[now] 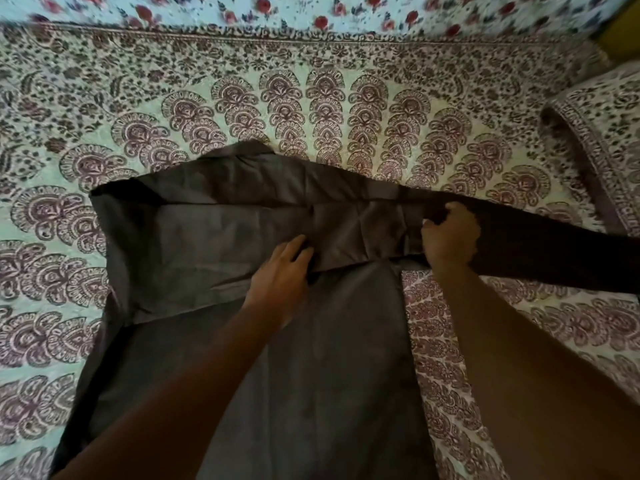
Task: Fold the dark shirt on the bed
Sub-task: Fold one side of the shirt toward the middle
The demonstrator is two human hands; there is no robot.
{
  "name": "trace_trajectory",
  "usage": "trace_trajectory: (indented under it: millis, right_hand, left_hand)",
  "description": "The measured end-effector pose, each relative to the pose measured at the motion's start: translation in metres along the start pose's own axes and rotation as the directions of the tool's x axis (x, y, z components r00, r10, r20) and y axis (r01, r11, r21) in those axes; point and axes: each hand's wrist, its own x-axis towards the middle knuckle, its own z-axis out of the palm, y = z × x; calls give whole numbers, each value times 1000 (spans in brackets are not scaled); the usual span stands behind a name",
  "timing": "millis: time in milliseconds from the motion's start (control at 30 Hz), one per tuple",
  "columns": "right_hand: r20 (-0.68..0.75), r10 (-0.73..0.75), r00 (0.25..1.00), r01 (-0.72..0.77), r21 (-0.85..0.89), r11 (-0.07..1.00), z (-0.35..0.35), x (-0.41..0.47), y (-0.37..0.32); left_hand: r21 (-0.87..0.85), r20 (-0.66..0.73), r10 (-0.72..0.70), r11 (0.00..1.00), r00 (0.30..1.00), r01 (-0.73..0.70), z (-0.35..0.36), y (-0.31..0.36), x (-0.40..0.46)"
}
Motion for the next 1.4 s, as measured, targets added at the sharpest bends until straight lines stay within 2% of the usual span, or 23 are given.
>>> trace_trajectory:
  millis: [67, 133, 167, 200, 233, 300, 367, 467, 633, 700, 767, 833, 933, 1100, 1167, 1267, 1300, 1400]
  right_hand:
    - [-67, -277, 959, 260, -190, 947, 6, -12, 7]
    - [18, -574, 818, 567, -191, 801, 20, -22, 14]
    - [82, -663, 744, 665, -186, 723, 27, -26, 17]
    - [127, -702, 701, 712, -193, 675, 34, -28, 21]
    - [147, -695, 704, 709, -211, 673, 37, -28, 23]
    - [145, -604, 784, 619, -252, 743, 39, -28, 23]
    - [138, -549, 824, 562, -318, 764, 39, -32, 18]
    - [79, -622, 779, 614, -293, 733, 38, -54, 4]
    - [8, -701, 713, 701, -39, 712, 37, -146, -14]
    - [5, -697, 717, 693, 94, 714, 43, -194, -18]
    - [60, -684, 727, 661, 209, 721, 50, -240, -18]
    - [164, -714, 681, 670, 254, 697, 54, -279, -16]
    - [355, -736, 577, 695, 260, 670, 54, -325, -10]
    - [476, -693, 542, 644, 295, 706, 57, -402, -7]
    - [519, -664, 538, 602, 315, 734, 57, -432, -5]
    - [541, -633, 554, 560, 321, 764, 58, -468, 0]
    - [535, -623, 570, 543, 324, 775, 59, -479, 2]
    - [546, -534, 645, 395, 360, 845, 57, -505, 5]
  left_hand:
    - [8, 30, 37, 999, 999, -37, 4, -7, -5]
    - [16, 57, 67, 998, 996, -68, 6, -12, -8]
    - [17, 42, 86, 996, 995, -87, 6, -13, -7]
    - [7, 21, 101, 995, 995, -101, 6, -12, -5]
    - [-23, 8, 103, 994, 995, -103, 7, -10, -3]
    - [-95, 13, 89, 992, 996, -88, 9, -2, 0]
    - [-90, 42, 83, 993, 996, -79, 10, 8, 0]
    - [-63, -2, 29, 998, 1000, -29, 7, 14, -13]
    - [-86, -197, -173, 984, 965, 159, -12, 3, -75]
    - [-112, -251, -301, 953, 920, 281, -17, -7, -112]
    - [-130, -273, -459, 888, 846, 440, -14, -16, -154]
    - [-93, -260, -576, 814, 775, 574, -6, -26, -201]
    - [-26, -279, -622, 767, 732, 641, 6, -40, -262]
    - [-89, -324, -752, 629, 575, 772, -1, -62, -343]
    - [-146, -271, -794, 592, 544, 793, -8, -71, -375]
    - [-245, -38, -834, 542, 550, 804, -18, -78, -411]
    - [-238, 8, -810, 568, 587, 788, -20, -77, -422]
    - [-246, 24, -633, 747, 774, 618, -24, -66, -446]
